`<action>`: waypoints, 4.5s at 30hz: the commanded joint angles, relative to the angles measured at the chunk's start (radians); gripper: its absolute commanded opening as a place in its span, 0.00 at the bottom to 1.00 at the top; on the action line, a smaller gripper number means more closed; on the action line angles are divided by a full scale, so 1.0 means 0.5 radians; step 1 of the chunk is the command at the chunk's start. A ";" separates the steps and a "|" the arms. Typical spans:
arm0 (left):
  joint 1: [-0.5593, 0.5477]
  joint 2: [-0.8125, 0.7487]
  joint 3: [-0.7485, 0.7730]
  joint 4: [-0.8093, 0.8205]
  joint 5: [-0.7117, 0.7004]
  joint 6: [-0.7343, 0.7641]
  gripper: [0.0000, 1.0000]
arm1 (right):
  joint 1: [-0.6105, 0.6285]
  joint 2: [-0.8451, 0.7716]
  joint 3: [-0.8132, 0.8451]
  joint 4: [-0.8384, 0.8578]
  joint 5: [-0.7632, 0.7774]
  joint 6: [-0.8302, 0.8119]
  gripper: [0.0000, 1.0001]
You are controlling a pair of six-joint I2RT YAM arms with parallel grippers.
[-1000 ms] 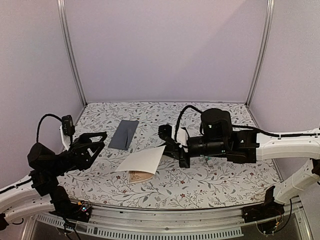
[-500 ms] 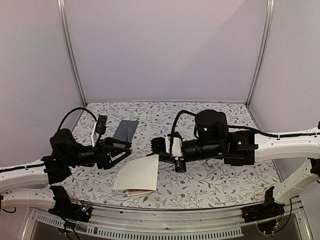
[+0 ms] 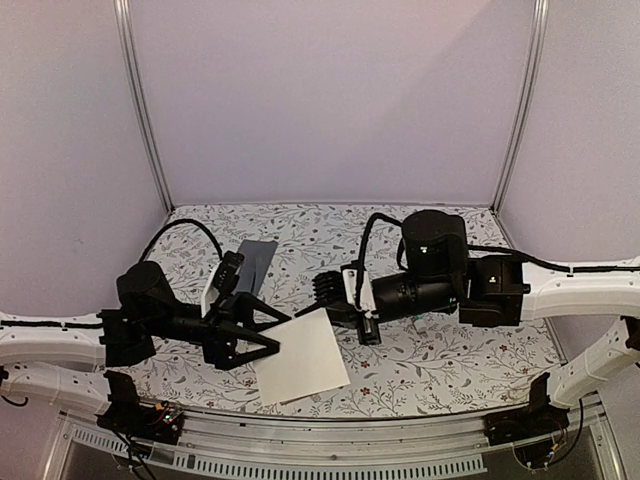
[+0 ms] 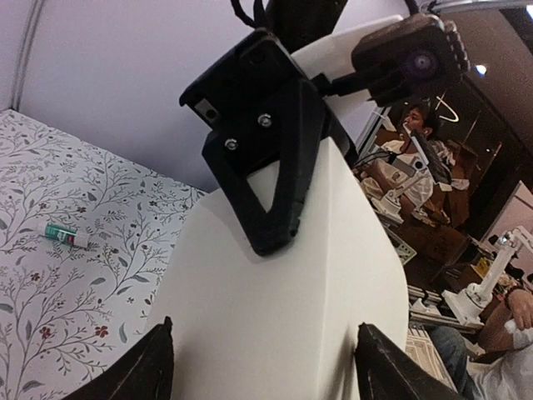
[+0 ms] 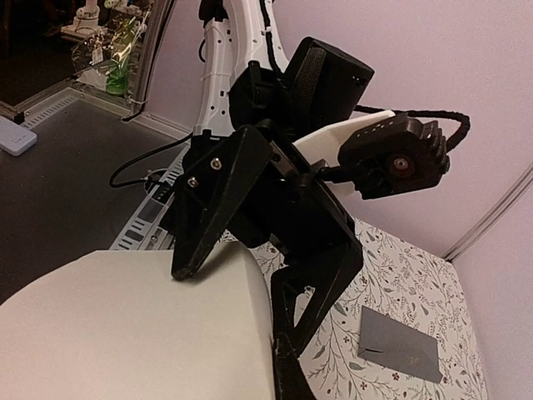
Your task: Place the letter into the envelope and seal it
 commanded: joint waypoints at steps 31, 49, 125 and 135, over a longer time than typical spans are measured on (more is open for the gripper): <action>-0.230 -0.178 -0.010 -0.049 -0.483 0.317 0.35 | 0.008 0.149 0.425 -0.590 0.092 0.496 0.03; -0.232 -0.228 -0.058 -0.059 -0.642 0.417 0.68 | -0.011 0.308 0.615 -0.943 -0.117 0.675 0.00; -0.246 -0.199 -0.059 0.011 -0.309 0.399 0.00 | -0.048 -0.003 0.117 -0.469 -0.189 0.872 0.18; -0.247 -0.202 -0.068 0.027 -0.316 0.403 0.00 | -0.048 0.005 0.124 -0.441 -0.240 0.864 0.00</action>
